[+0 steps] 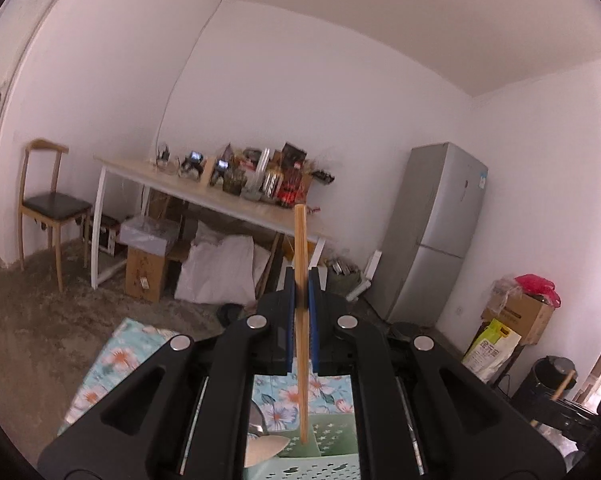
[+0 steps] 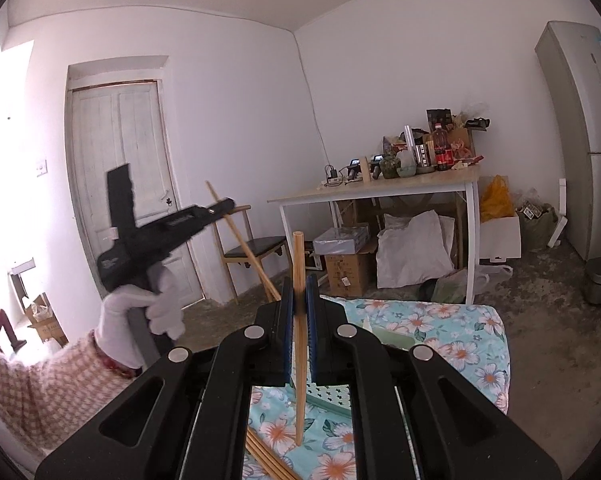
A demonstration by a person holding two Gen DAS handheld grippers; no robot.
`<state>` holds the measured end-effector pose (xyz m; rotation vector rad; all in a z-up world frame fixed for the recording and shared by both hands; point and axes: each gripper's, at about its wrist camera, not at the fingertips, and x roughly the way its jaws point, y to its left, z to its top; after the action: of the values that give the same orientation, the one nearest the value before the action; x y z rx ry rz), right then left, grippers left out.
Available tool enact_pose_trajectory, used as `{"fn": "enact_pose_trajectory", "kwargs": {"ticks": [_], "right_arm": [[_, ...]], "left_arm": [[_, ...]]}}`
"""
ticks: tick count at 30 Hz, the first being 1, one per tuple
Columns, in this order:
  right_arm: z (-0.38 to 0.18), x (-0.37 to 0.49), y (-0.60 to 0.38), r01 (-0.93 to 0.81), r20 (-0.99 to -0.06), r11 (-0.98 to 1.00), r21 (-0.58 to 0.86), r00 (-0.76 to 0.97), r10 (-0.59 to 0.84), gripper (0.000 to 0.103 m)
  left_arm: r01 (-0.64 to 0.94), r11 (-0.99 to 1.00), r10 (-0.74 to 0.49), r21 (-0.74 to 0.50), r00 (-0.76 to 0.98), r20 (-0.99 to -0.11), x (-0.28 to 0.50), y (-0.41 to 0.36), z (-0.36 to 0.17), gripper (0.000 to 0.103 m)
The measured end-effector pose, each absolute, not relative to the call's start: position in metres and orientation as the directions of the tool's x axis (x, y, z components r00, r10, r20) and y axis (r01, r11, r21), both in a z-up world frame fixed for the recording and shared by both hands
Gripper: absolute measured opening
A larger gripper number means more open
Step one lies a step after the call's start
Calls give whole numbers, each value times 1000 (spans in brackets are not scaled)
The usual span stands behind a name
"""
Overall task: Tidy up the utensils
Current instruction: 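Lower the chopstick into the green holder with the left gripper while the right gripper holds its chopstick above, then lower the chopstick into the holder and open the right gripper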
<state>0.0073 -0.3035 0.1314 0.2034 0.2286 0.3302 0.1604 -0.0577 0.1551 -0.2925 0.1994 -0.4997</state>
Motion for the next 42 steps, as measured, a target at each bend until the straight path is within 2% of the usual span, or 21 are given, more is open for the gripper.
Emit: {"fn": "enact_pose_trajectory", "kwargs": {"ticks": [5,8,15,19,22,23,24,27,35,42], "right_arm": [[129,10,-309,-289,-193,925,247,920,340,6],[127,7,-310,-287,-195,924,253,920,339,6],[129,2,-311,-284,-189,924,256,923,336,6],[128,1,-311,-277,-193,926,255,924,330,6],[129,1,-310,-270,-202,930,250,925,323,6],[129,0,-310,-265,-204,932,246,926,317,6],[130,-1,-310,-263,-204,933,244,927,315,6],[133,-2,-310,-255,-204,937,240,930,305,6],[150,4,-298,-256,-192,944,208,936,296,6],[182,13,-291,-272,-149,947,173,943,298,6]], "left_arm": [[431,858,-480,-278,866,-140,170,-71,144,5],[433,850,-490,-302,860,-145,174,-71,143,5],[504,808,-548,-305,833,-75,163,-81,157,5],[512,803,-563,-307,819,-108,173,-99,146,5],[492,811,-562,-317,805,-188,188,-111,124,6],[488,805,-575,-336,782,-241,196,-114,115,9],[485,800,-583,-355,768,-266,199,-113,111,18],[470,793,-584,-387,768,-263,194,-101,105,37],[454,817,-545,-357,811,-215,153,-54,115,56],[413,876,-475,-250,832,-288,108,-17,86,75]]}}
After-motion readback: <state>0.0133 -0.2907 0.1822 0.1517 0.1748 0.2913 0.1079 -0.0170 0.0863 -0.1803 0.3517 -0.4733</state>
